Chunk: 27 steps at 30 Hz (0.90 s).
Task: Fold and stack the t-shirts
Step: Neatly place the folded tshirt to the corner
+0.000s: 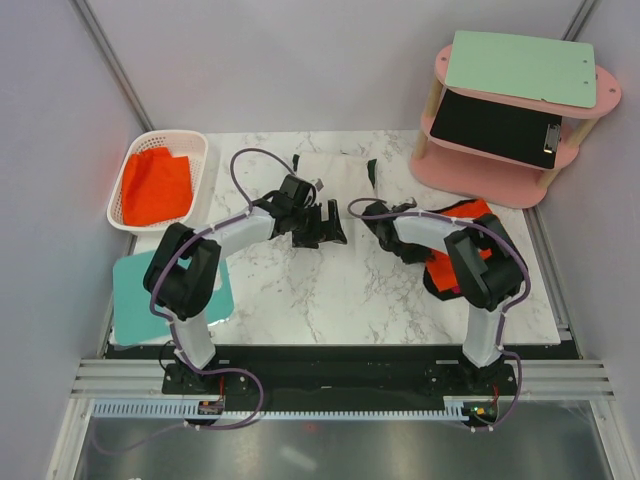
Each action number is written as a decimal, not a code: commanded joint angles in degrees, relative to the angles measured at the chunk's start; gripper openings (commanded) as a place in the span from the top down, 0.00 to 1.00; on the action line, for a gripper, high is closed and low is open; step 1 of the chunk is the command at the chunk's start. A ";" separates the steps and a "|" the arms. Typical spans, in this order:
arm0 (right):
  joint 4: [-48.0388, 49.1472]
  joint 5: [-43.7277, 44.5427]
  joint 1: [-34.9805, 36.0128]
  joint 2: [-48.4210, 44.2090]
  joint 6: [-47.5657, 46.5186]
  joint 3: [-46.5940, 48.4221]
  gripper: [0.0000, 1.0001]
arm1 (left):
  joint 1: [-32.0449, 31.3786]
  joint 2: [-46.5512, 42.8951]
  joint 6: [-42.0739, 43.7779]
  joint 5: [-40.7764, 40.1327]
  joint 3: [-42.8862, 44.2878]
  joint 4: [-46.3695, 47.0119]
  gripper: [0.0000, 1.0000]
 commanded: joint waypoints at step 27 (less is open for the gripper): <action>25.32 -39.70 -10.53 -35.80 -0.64 -6.27 0.91 | -2.90 -5.31 1.68 4.68 1.62 3.05 0.65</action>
